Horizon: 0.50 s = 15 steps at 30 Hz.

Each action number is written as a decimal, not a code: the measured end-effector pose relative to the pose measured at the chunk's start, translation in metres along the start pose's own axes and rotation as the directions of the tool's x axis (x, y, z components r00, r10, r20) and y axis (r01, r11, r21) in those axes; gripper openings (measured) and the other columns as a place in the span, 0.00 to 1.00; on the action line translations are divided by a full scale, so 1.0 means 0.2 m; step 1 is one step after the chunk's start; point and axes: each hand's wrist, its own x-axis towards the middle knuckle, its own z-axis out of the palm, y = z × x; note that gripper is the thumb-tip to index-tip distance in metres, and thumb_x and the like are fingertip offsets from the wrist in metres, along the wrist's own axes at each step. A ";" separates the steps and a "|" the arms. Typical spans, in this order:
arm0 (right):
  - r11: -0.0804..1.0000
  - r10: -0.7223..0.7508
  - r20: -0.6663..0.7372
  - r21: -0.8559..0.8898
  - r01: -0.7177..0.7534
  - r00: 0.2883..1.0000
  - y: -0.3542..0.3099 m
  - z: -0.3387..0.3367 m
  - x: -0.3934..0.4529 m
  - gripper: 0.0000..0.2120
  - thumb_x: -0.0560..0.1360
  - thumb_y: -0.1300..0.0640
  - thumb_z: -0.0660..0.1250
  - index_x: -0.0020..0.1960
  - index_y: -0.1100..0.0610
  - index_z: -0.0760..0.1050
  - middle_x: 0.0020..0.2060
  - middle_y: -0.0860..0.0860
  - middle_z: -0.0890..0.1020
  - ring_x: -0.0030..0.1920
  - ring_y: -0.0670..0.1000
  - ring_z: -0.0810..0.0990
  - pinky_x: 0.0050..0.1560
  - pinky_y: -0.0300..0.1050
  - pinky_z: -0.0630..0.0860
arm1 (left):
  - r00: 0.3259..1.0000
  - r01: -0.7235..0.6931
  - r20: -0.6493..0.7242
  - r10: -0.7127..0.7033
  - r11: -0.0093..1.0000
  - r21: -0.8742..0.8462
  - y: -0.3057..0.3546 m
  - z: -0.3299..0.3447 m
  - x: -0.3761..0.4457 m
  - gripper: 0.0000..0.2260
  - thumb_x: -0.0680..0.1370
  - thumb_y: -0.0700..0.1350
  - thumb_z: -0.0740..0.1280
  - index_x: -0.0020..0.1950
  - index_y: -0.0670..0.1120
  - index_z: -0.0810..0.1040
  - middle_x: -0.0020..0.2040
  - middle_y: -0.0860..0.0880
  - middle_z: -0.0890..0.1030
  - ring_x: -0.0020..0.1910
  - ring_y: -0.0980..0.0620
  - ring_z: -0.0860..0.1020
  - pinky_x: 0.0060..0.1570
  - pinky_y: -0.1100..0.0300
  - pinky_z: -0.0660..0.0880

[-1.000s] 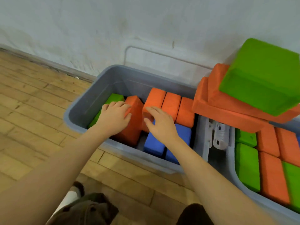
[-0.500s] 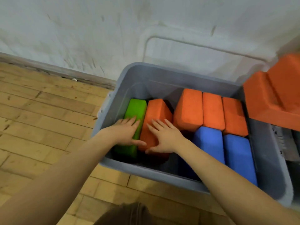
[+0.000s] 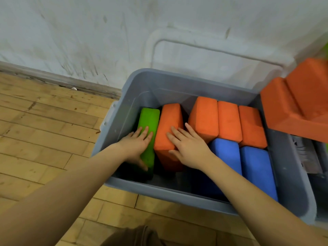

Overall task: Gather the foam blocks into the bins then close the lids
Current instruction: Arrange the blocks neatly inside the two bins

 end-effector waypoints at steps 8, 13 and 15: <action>0.969 0.130 0.096 0.201 -0.147 0.987 0.01 -0.07 -0.04 0.30 0.76 0.44 0.46 0.70 0.58 0.69 0.67 0.66 0.70 0.60 0.60 0.77 0.71 0.59 0.42 | 0.978 0.035 -0.207 -0.009 0.992 0.122 0.02 -0.07 -0.11 0.29 0.81 0.58 0.50 0.78 0.49 0.45 0.78 0.47 0.47 0.73 0.39 0.60 0.63 0.48 0.69; 0.878 0.293 -0.115 0.427 -0.219 0.949 0.01 -0.13 -0.01 0.28 0.77 0.44 0.44 0.68 0.54 0.71 0.66 0.56 0.74 0.67 0.53 0.72 0.68 0.51 0.47 | 0.852 -0.138 -0.523 -0.008 0.961 -0.239 -0.02 -0.09 -0.15 0.22 0.82 0.54 0.54 0.74 0.49 0.62 0.73 0.50 0.65 0.67 0.43 0.69 0.63 0.51 0.68; 0.828 0.391 -0.169 0.495 -0.266 0.905 0.04 -0.16 0.03 0.26 0.77 0.44 0.46 0.66 0.51 0.73 0.63 0.49 0.78 0.64 0.48 0.74 0.64 0.47 0.51 | 0.789 -0.239 -0.611 -0.066 0.883 -0.404 -0.05 -0.14 -0.13 0.18 0.82 0.51 0.57 0.71 0.49 0.69 0.68 0.51 0.72 0.64 0.48 0.72 0.62 0.52 0.70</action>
